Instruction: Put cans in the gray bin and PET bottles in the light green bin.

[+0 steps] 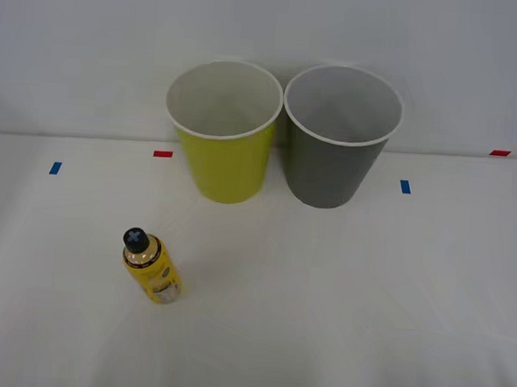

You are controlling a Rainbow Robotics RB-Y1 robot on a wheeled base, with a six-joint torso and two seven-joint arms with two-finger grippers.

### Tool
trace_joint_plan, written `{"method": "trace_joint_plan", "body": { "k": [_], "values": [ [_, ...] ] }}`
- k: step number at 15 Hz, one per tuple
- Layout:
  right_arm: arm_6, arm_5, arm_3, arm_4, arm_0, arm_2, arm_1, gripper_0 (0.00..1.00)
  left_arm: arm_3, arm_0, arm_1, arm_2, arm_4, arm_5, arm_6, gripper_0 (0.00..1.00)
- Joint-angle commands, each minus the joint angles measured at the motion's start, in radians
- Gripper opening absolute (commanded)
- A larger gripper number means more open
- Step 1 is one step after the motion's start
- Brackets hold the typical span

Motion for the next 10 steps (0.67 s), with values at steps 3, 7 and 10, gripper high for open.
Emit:
{"method": "trace_joint_plan", "body": {
  "k": [3,7,10],
  "values": [
    [0.000,0.000,0.000,0.000,0.000,0.000,0.000,1.00,0.074,-0.120,0.147,-0.029,0.022,-0.024,0.001,1.00],
    [0.000,0.000,0.000,0.000,0.000,0.000,0.000,1.00,0.166,-0.278,0.246,-0.119,0.038,-0.043,-0.016,1.00],
    [0.000,0.000,0.000,0.000,0.000,0.000,0.000,1.00,0.216,-0.400,0.313,-0.191,0.033,-0.053,-0.025,1.00]
  ]
}}
